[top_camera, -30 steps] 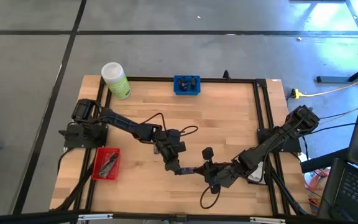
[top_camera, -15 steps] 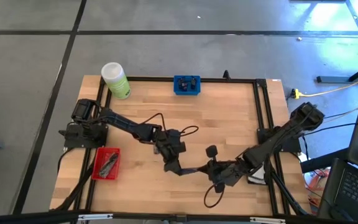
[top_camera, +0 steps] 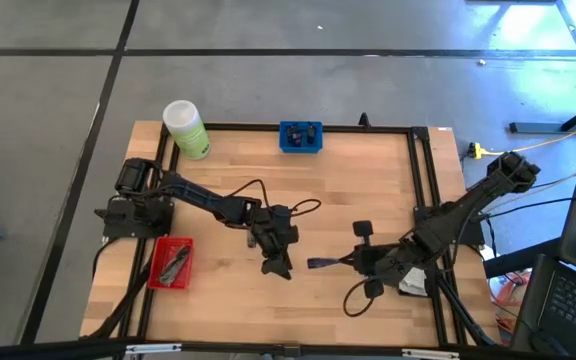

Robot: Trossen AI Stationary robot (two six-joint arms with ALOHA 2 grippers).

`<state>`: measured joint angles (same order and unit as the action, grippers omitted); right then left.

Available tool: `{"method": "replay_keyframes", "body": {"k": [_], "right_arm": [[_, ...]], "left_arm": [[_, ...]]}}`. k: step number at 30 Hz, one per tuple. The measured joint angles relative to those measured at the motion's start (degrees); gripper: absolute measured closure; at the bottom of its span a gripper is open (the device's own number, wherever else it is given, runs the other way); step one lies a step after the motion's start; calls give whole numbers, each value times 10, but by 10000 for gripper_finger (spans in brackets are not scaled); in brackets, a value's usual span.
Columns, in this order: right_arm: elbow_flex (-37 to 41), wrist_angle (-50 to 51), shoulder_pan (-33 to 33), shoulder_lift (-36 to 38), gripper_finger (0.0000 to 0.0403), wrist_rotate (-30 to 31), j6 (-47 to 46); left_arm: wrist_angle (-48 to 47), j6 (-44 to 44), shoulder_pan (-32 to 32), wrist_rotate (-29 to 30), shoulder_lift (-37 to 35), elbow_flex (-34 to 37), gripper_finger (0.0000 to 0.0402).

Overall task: Pick & Place Travel size toiletries
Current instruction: Put the dark blue shaving cream into the blue basket

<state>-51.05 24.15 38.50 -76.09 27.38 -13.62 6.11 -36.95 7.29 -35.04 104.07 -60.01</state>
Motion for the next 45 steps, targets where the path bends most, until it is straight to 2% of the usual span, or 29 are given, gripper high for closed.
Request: {"method": "replay_keyframes", "body": {"k": [2, 8, 11, 18, 23, 32, 39, 42, 45], "right_arm": [[0, 13, -9, 6, 402, 0, -6], [0, 67, -60, 12, 403, -3, -10], [0, 90, -103, 13, 403, -19, -9], [0, 102, -222, 15, 403, -78, 35], [-5, 108, -310, 15, 403, -89, 75], [-86, 105, -440, 12, 403, -112, 141], [-146, 106, -517, -38, 403, -129, 154], [-166, 115, -546, -72, 403, -150, 156], [-196, 150, -569, -108, 403, -153, 147]], "left_arm": [[-18, 12, 0, 14, 0, 0, 171], [-77, 60, -3, 103, 0, 0, 172], [-112, 78, -7, 152, -2, 0, 172], [-158, 116, -7, 308, -34, 1, 172], [-171, 132, -7, 401, -72, 6, 172], [-175, 168, -5, 514, -132, 6, 172], [-191, 183, 6, 598, -161, 6, 172], [-183, 177, 21, 645, -184, 36, 172], [-147, 158, 33, 654, -231, 103, 171]]}}
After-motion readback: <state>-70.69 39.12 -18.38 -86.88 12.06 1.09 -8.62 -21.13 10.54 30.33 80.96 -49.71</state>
